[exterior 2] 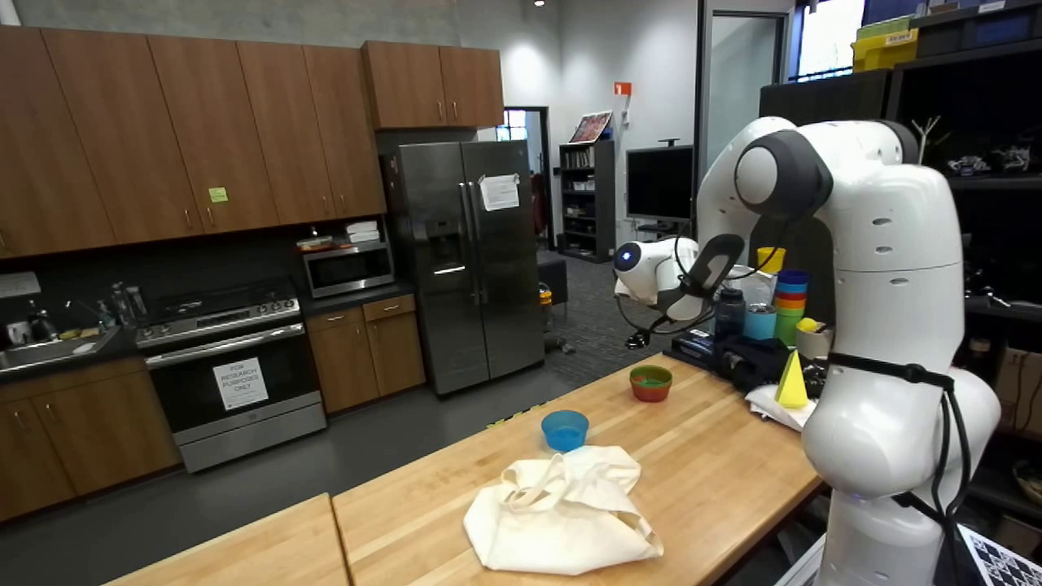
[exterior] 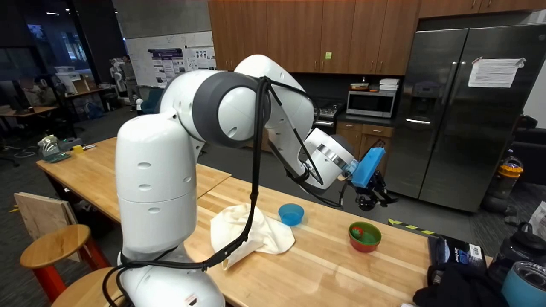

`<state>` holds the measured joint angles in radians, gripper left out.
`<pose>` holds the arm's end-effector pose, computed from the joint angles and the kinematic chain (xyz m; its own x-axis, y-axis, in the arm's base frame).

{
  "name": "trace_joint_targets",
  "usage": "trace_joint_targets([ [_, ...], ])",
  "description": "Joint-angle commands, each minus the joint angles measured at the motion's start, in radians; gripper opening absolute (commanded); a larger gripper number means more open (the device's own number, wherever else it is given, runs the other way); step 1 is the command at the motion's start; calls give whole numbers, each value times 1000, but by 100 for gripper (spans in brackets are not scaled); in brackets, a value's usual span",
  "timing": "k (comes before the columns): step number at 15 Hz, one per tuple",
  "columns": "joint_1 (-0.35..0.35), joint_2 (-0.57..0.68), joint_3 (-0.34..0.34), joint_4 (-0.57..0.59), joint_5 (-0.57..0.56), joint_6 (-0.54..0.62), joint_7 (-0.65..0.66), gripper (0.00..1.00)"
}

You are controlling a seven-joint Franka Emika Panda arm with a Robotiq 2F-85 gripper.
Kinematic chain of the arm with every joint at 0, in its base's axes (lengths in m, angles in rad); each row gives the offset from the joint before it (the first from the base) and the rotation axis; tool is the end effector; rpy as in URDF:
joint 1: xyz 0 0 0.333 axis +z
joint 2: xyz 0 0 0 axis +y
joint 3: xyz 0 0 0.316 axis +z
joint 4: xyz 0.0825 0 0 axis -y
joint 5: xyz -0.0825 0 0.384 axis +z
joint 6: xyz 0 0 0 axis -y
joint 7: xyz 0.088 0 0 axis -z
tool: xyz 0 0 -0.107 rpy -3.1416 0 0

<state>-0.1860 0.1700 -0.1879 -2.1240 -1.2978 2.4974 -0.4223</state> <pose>0.5447 -0.2052 0.3494 0.5509 0.6401 -0.5356 0.7983 -0.2169 0.5618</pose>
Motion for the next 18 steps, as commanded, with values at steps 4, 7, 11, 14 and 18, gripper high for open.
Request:
trace_joint_targets([
  [4,-62,-149,-39,-164,-70,192,151,6],
  [7,-81,-194,-63,-233,-107,258,236,6],
  [11,-108,-250,-92,-313,-179,324,362,6],
  [14,-119,-276,-108,-352,-220,357,427,6],
  [18,-128,-308,-124,-404,-241,388,500,6],
])
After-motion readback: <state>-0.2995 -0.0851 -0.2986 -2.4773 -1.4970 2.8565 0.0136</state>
